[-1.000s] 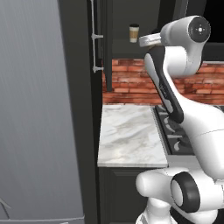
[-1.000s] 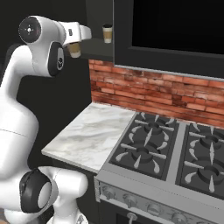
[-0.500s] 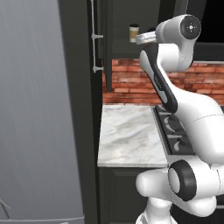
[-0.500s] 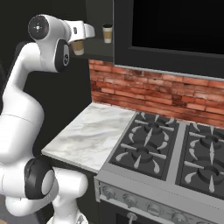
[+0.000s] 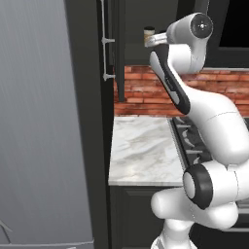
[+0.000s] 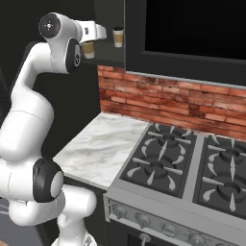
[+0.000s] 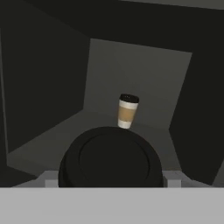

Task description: Sort all alcoholic drinks to one cabinet, and non-alcoholic drinks to the other.

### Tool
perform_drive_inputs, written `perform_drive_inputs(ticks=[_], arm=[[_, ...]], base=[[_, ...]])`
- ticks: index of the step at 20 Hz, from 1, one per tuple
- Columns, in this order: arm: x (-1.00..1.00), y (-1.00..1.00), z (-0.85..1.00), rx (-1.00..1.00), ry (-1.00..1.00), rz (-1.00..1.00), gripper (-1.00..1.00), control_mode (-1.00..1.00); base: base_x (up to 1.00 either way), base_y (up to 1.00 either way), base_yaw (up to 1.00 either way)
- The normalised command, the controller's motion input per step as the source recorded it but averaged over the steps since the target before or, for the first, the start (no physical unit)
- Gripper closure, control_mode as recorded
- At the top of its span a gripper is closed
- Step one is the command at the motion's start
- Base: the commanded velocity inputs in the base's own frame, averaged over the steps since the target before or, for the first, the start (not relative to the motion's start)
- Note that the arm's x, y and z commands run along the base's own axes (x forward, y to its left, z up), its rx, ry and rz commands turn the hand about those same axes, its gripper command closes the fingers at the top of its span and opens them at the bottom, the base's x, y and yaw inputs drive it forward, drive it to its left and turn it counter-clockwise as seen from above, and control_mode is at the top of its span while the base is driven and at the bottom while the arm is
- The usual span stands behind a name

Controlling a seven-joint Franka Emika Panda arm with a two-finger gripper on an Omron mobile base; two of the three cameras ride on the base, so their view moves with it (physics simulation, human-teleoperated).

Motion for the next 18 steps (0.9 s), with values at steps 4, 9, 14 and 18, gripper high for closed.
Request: perform_drive_inputs(ticks=[4, 9, 14, 18], arm=[[0.32, 0.0, -0.02, 0.0, 0.02, 0.0, 1.0, -1.0], [0.31, 0.0, -0.08, 0.0, 0.0, 0.0, 1.0, -1.0], [0.31, 0.0, -0.12, 0.0, 0.0, 0.0, 1.0, -1.0], [0.31, 0.0, -0.16, 0.0, 0.0, 0.0, 1.0, -1.0]], base=[[0.0, 0.0, 0.0], [0.0, 0.0, 0.0], [0.0, 0.0, 0.0], [0.0, 0.0, 0.0]])
